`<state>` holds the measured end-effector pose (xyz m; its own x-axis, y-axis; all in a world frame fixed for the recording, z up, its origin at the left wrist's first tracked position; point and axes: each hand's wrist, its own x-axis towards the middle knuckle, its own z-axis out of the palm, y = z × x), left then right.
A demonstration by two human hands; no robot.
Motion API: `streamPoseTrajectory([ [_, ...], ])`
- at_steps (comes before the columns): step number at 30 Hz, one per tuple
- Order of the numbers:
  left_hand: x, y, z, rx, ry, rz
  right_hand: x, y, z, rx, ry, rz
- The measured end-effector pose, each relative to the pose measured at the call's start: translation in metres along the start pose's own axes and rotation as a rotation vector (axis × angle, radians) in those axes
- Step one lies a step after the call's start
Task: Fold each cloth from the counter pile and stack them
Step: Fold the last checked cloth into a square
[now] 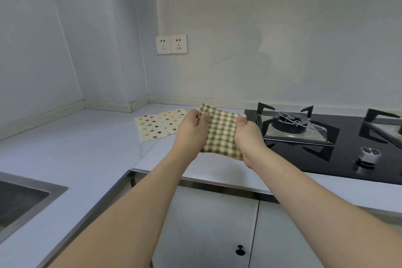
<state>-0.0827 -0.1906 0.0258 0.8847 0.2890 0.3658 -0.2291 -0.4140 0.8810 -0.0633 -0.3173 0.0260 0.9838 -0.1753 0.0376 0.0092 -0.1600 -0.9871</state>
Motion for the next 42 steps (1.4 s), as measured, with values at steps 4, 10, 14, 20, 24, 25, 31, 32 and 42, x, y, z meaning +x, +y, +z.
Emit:
streamPoseTrajectory([
  [4,0.001,0.009,0.008,0.009,0.019,0.032,0.002,-0.002,-0.011,-0.182,0.121,-0.227],
  [10,0.051,-0.023,0.040,0.000,0.002,0.027,0.071,0.016,0.002,-0.222,0.122,-0.253],
  [14,0.110,-0.061,0.073,-0.014,-0.014,-0.026,0.141,0.033,0.024,-0.224,0.117,-0.180],
  [20,0.168,-0.023,0.098,-0.017,-0.097,-0.140,0.189,-0.015,0.005,-0.238,0.092,-0.010],
  [24,0.175,0.062,0.097,-0.044,-0.221,-0.271,0.176,-0.090,-0.045,-0.271,0.125,0.085],
  [25,0.172,0.083,0.096,-0.048,-0.253,-0.300,0.168,-0.107,-0.058,-0.276,0.135,0.106],
  [31,0.153,0.138,0.105,0.009,-0.364,-0.323,0.137,-0.132,-0.106,-0.254,0.196,0.229],
  [32,0.152,0.138,0.110,0.023,-0.375,-0.315,0.136,-0.130,-0.110,-0.244,0.215,0.242],
  [42,0.136,0.149,0.187,0.029,-0.550,-0.242,0.146,-0.107,-0.181,-0.238,0.379,0.285],
])
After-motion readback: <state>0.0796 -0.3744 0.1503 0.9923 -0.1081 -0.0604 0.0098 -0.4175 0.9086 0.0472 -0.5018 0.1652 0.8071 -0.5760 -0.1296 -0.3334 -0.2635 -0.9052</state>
